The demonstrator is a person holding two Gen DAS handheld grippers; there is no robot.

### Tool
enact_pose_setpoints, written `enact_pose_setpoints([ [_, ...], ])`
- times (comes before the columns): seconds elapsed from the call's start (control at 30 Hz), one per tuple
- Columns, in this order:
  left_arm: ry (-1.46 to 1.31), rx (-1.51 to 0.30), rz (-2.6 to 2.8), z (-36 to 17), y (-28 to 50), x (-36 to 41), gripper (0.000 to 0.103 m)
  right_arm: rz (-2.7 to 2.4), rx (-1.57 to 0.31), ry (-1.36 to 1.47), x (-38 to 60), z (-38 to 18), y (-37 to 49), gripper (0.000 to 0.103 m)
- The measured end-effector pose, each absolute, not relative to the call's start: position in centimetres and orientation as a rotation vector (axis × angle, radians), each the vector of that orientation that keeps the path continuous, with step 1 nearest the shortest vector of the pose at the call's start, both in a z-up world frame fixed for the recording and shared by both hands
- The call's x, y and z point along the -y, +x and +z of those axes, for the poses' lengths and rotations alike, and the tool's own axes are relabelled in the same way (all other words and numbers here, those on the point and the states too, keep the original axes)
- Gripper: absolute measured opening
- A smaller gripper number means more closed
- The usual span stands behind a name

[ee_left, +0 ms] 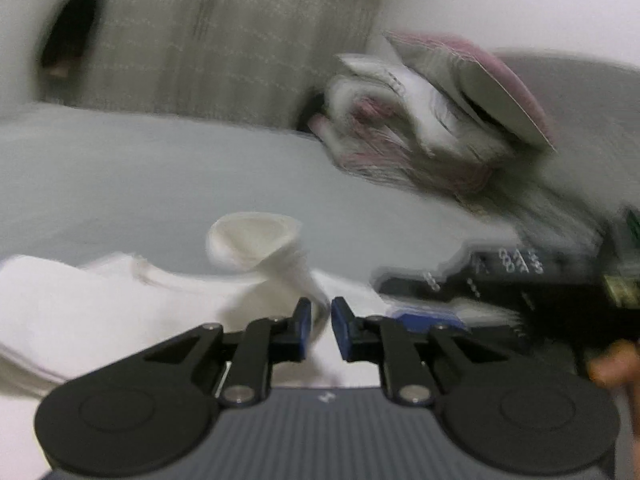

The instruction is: Fold clothes

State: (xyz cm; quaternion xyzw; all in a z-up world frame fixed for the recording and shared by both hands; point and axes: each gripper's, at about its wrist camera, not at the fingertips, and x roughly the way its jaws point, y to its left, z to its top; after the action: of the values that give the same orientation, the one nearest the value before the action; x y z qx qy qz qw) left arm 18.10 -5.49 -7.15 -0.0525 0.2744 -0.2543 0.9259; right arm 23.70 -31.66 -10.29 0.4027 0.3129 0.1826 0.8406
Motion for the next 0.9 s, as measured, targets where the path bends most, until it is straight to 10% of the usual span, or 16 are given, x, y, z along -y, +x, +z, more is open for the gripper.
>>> enact_pose_setpoints([
  [0.43,0.078,-0.619,-0.479,-6.4,14.8,4.0,0.062,0.372,-0.696,0.944,32.9,-11.8,24.6,0.042],
  [0.6,-0.049,-0.620,-0.294,-5.7,15.4,-0.8,0.063,0.290,-0.673,0.737,29.7,-10.8,24.3,0.012],
  [0.9,-0.248,-0.545,0.000,-4.7,16.5,-8.6,0.052,0.401,-0.454,0.574,27.7,-5.2,21.5,0.010],
])
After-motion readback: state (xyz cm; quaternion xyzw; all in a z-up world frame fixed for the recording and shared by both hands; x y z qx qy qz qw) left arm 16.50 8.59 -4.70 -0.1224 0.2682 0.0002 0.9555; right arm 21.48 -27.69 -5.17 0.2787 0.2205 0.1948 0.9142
